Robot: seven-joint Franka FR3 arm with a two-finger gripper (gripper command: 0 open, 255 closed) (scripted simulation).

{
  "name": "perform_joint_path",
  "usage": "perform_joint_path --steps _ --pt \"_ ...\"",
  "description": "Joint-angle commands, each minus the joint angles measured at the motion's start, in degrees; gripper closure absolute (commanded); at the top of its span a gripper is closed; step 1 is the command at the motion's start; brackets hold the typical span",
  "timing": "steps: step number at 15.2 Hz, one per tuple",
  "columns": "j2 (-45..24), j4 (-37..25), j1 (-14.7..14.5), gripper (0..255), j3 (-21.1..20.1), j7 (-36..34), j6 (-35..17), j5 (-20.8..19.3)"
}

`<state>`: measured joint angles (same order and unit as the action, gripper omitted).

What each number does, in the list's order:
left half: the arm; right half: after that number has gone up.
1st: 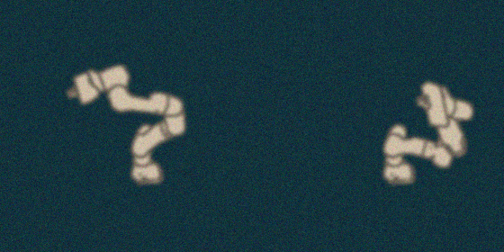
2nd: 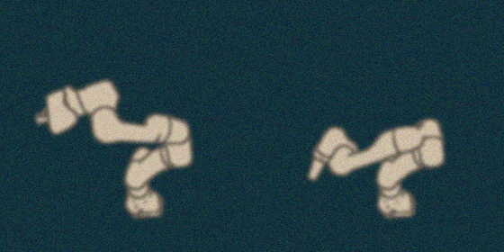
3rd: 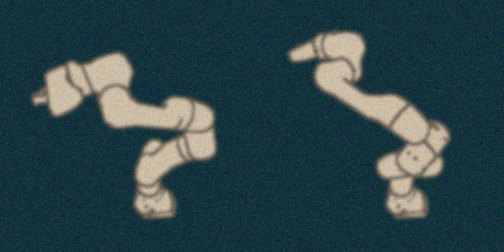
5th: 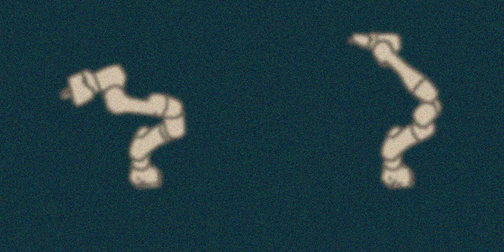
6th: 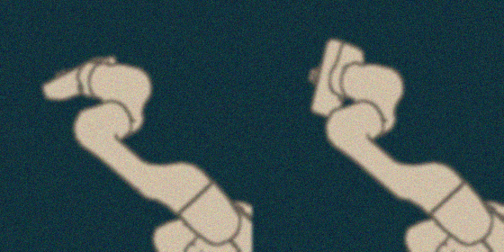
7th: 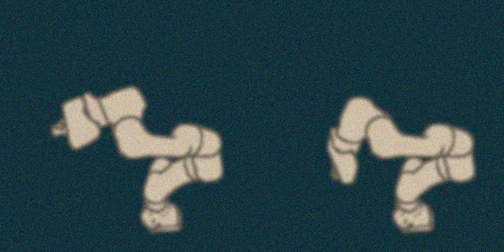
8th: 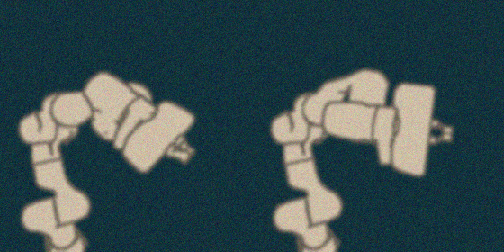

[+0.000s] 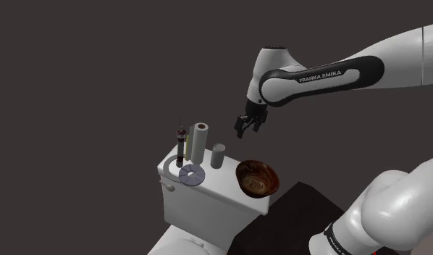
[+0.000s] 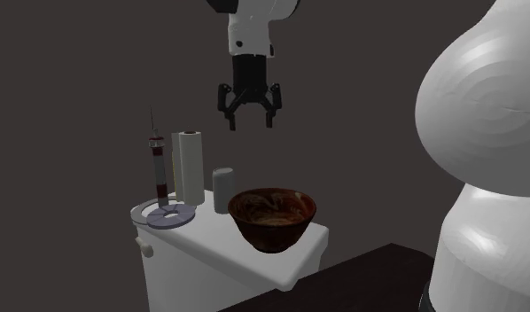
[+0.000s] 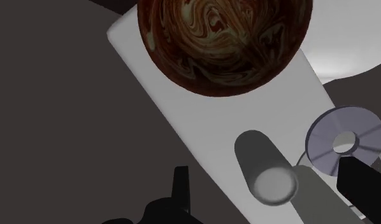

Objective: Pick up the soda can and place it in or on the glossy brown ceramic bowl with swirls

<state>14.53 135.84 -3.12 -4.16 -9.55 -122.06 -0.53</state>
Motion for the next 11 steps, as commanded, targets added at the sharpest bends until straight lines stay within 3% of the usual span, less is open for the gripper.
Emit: perform_joint_path --steps 1,11 --pt "-4.4 -1.6 -0.2 0 -0.6 -1.2 -2.7 0.0" --pt "-25.1 -11.8 -1.6 0 -2.1 -6.7 -12.4 -1.5"
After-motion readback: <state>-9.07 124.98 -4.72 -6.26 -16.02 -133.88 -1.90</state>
